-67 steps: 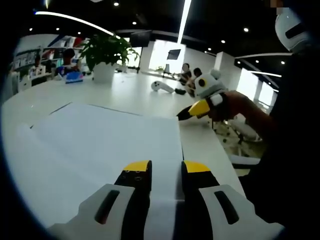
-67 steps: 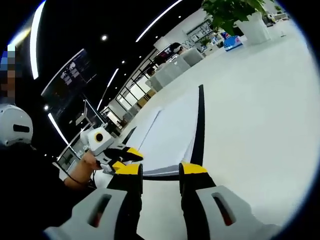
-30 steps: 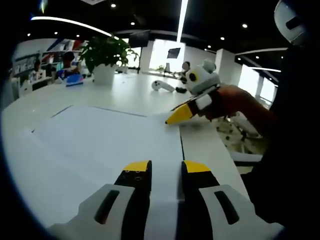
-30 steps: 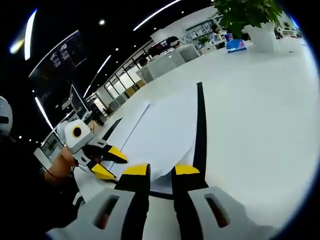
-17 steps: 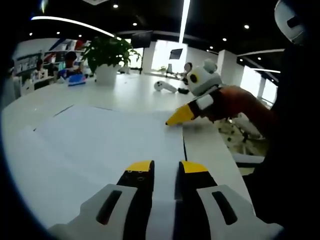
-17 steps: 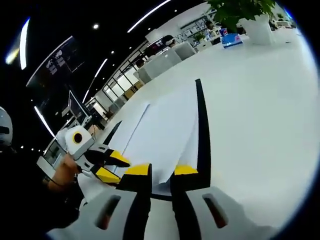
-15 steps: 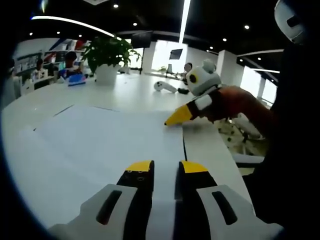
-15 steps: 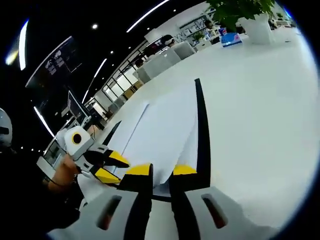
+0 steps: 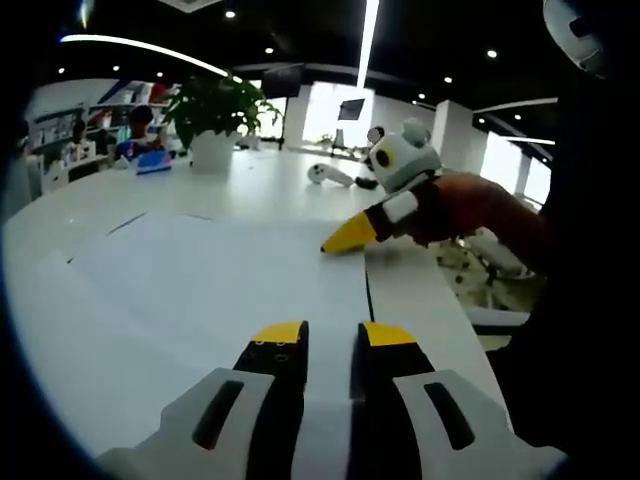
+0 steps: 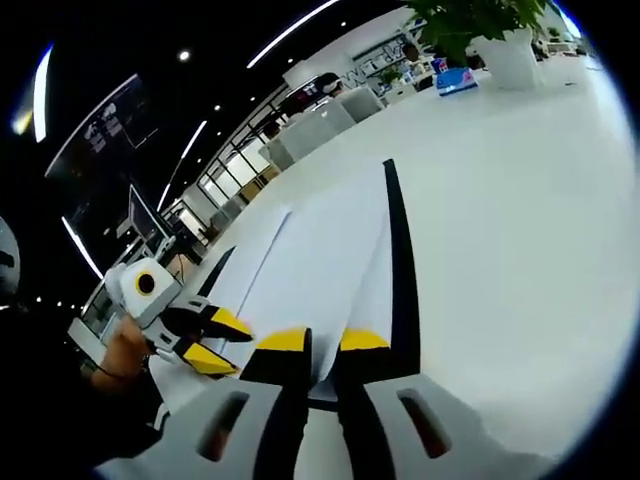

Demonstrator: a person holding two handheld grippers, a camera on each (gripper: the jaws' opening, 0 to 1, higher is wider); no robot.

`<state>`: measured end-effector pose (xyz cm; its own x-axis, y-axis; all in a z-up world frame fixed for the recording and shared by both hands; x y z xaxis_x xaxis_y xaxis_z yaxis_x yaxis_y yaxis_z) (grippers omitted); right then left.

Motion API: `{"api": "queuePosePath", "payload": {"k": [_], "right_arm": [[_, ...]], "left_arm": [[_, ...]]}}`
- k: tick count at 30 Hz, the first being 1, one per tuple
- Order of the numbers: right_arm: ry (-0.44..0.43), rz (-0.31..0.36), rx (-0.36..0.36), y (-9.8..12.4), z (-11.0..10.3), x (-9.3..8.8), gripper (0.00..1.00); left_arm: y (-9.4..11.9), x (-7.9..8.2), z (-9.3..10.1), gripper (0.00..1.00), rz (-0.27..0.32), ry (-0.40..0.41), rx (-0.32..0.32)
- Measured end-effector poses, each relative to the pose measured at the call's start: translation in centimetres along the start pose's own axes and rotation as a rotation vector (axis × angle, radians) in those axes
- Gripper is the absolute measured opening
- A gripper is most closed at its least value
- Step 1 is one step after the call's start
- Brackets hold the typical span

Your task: Flip through the bound document one page at a time

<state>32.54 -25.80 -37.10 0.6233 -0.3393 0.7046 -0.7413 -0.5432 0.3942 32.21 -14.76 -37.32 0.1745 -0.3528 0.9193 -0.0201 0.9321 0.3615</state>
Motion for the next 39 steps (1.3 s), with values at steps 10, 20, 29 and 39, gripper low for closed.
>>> {"api": "queuePosePath", "payload": {"k": [10,20,29,39], "right_arm": [[0.015,0.014,-0.02,0.11,0.19,-0.04,0.07],[0.077,0.023,-0.052,0.14,0.34,-0.12,0.04],[0.121,0.038,-0.086,0.08,0.28,-0.2,0.02],[0.128,0.048,-0.095,0.07,0.38,-0.26,0.01]], "left_arm": [[-0.13,0.07,0.06,0.22,0.002,0.005,-0.002],[-0.27,0.08,0.08,0.22,0.006,0.0,-0.001],[-0.33,0.08,0.07,0.22,0.009,-0.001,0.0],[-0.27,0.04,0.08,0.22,0.013,-0.01,0.004]]}}
Point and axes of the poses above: the point that each gripper's makers call its tool centre point, and the gripper's own axes: y roughly backward along the fingers, z roughly to its right, x roughly out of its top, the point moved 2 cm from there along y, roughly backward along the fingers, and after that the axes turned 1 degree about -y, right-handed, at the moved point
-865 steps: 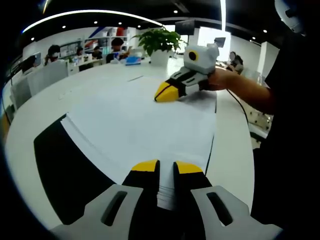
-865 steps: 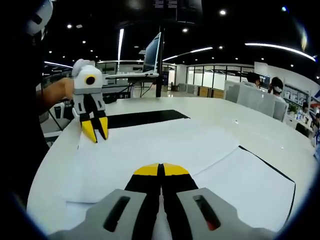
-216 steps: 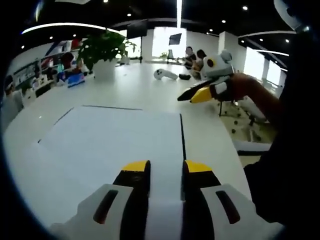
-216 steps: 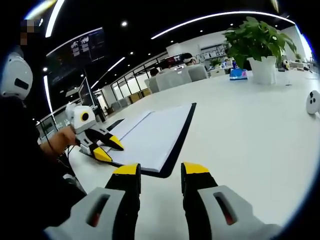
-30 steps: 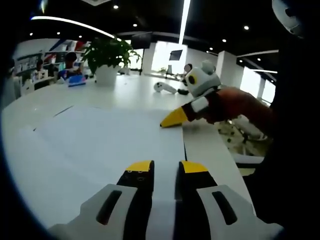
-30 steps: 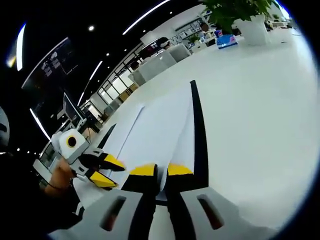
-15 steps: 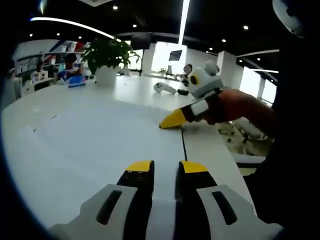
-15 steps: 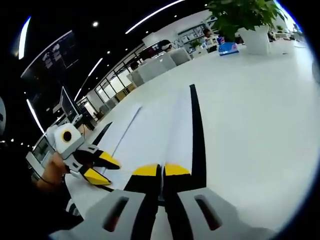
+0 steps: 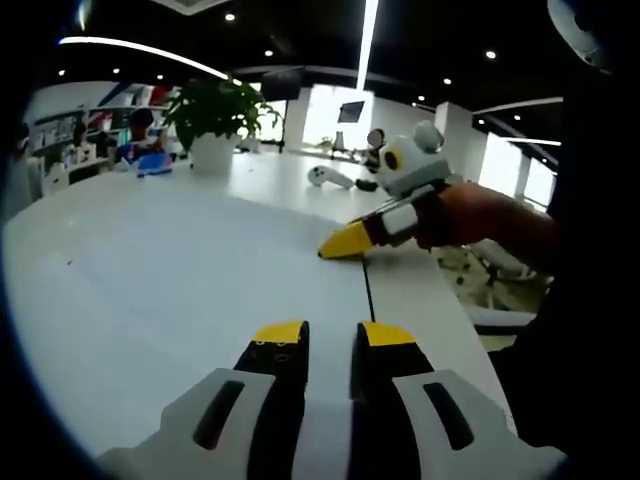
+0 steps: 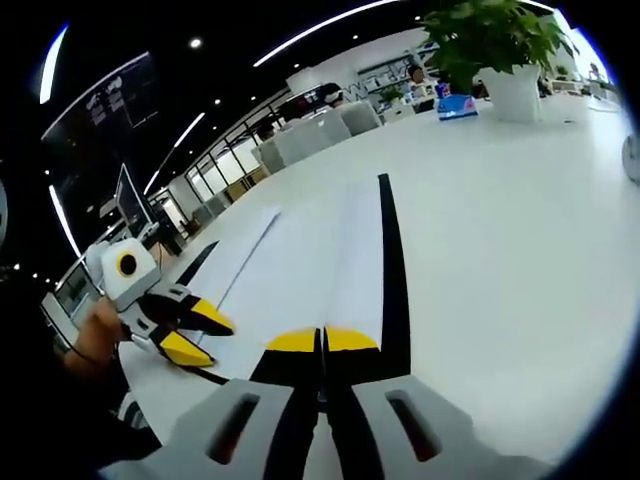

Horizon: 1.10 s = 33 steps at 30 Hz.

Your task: Flip through the bound document one page at a time

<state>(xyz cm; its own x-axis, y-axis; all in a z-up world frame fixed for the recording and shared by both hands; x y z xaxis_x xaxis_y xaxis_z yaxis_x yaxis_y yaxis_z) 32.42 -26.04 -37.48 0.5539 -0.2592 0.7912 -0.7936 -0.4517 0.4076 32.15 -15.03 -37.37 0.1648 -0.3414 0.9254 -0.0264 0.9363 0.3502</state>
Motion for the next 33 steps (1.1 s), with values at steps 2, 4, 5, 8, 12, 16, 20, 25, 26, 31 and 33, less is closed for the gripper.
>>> {"api": "queuePosePath", "payload": {"k": [2,4,5,8,12,16,20,25,26,31,33], "right_arm": [[0.005,0.003,-0.002,-0.02,0.0,0.01,0.01],[0.003,0.004,-0.005,-0.04,0.01,0.02,0.01],[0.001,0.006,-0.006,-0.05,0.02,0.02,0.01],[0.0,0.009,-0.017,-0.11,-0.03,0.02,0.01],[-0.011,0.007,-0.018,-0.12,0.07,0.05,0.01],[-0.004,0.006,-0.024,-0.14,0.04,0.06,0.01],[-0.007,0.009,-0.033,-0.16,0.1,0.07,0.01],[0.0,0.015,-0.044,-0.16,0.1,0.07,0.01],[0.004,0.018,-0.047,-0.14,0.09,0.05,0.01],[0.016,0.026,-0.064,-0.19,0.07,0.1,0.01],[-0.003,0.021,-0.062,-0.22,0.14,0.17,0.01]], "left_arm": [[0.01,-0.01,0.0,0.22,0.001,-0.004,0.001],[0.02,-0.01,-0.01,0.22,0.001,-0.007,0.002],[0.04,-0.02,-0.02,0.22,0.002,-0.007,0.003],[0.03,-0.01,-0.01,0.22,0.002,-0.006,0.008],[0.05,-0.01,-0.05,0.22,0.007,-0.012,0.015],[0.04,-0.03,-0.03,0.22,0.01,-0.03,0.026],[0.04,0.03,-0.12,0.22,0.008,-0.007,0.033],[0.04,0.03,-0.15,0.22,0.009,0.001,0.034],[0.04,0.03,-0.13,0.22,0.008,-0.001,0.034],[-0.02,0.2,-0.14,0.23,-0.011,0.012,0.033],[-0.07,0.22,-0.04,0.23,-0.03,0.006,0.042]]}}
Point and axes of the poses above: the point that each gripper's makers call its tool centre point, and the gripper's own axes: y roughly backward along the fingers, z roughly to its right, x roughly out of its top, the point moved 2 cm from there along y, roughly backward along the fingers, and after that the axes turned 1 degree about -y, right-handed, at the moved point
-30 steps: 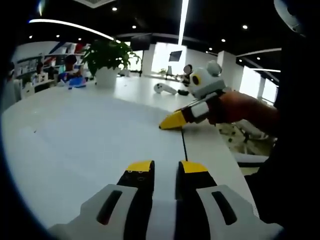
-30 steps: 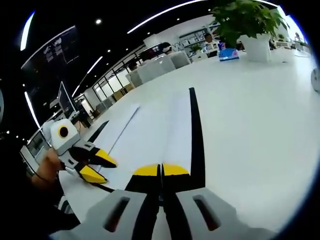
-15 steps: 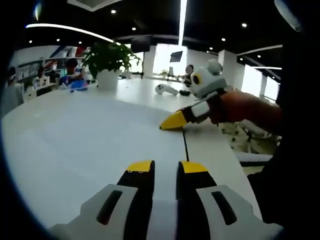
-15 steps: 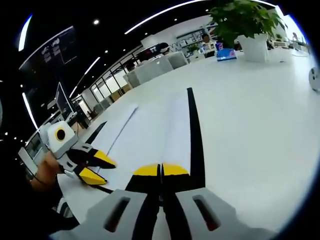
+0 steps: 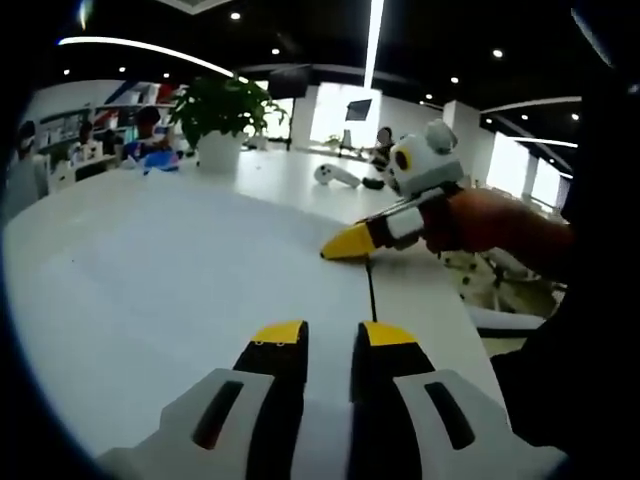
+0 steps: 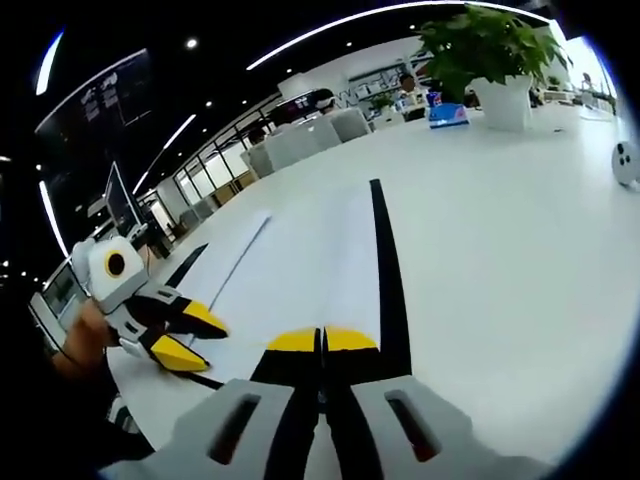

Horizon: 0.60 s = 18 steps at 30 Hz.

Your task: Flip through the bound document one page at a time

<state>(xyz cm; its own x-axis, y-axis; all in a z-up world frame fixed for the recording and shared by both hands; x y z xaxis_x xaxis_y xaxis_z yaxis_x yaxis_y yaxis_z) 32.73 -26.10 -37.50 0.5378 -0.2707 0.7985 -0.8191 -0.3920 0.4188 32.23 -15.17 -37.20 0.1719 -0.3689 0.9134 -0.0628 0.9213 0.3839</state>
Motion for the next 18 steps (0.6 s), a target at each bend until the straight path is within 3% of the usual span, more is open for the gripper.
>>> {"api": "queuePosePath", "payload": {"k": [11,18], "right_arm": [[0.007,-0.004,-0.004,0.0,-0.1,-0.1,0.01],[-0.041,-0.013,-0.003,0.0,0.0,-0.1,0.01]], "left_arm": [[-0.1,0.2,0.7,0.37,-0.035,-0.02,0.012],[1.4,1.1,1.1,0.38,0.017,-0.013,0.027]]}}
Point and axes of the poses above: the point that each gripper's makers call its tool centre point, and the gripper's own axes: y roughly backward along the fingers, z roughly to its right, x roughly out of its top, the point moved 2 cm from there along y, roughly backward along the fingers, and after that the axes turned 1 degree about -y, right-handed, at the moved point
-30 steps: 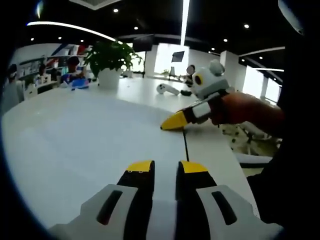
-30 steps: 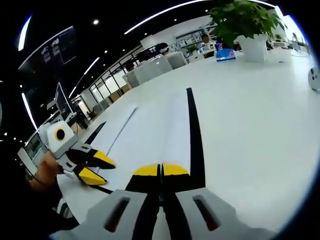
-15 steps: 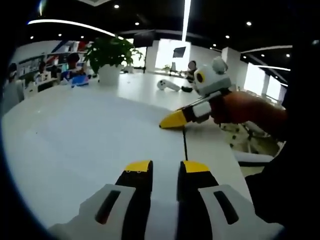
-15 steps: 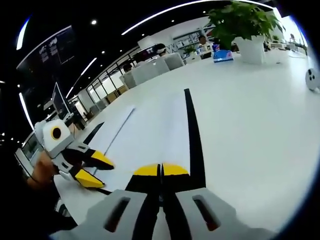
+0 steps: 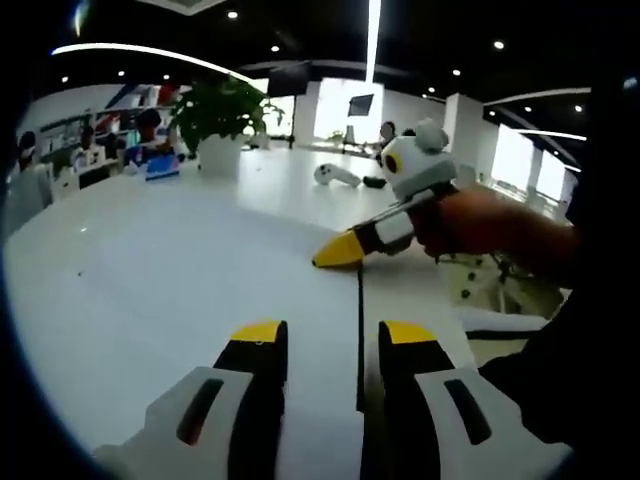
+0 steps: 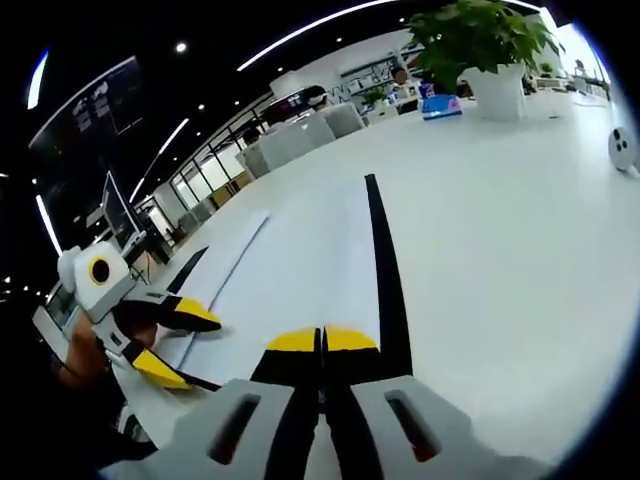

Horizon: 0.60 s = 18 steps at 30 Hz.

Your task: Flip through the bound document one page at a time

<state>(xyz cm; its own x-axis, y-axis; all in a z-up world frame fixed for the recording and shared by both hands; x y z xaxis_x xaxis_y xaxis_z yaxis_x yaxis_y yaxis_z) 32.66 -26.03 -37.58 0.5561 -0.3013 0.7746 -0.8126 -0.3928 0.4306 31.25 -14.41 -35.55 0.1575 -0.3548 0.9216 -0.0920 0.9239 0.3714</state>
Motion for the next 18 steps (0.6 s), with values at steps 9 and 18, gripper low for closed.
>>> {"api": "queuePosePath", "payload": {"k": [9,18], "right_arm": [[-0.001,0.007,-0.009,-0.1,0.0,0.0,0.01],[0.005,0.013,-0.01,-0.2,-0.1,0.0,0.01]], "left_arm": [[3.8,-0.4,-0.2,0.38,0.039,0.013,0.069],[6.8,-1.1,-0.6,0.38,0.067,0.038,0.146]]}}
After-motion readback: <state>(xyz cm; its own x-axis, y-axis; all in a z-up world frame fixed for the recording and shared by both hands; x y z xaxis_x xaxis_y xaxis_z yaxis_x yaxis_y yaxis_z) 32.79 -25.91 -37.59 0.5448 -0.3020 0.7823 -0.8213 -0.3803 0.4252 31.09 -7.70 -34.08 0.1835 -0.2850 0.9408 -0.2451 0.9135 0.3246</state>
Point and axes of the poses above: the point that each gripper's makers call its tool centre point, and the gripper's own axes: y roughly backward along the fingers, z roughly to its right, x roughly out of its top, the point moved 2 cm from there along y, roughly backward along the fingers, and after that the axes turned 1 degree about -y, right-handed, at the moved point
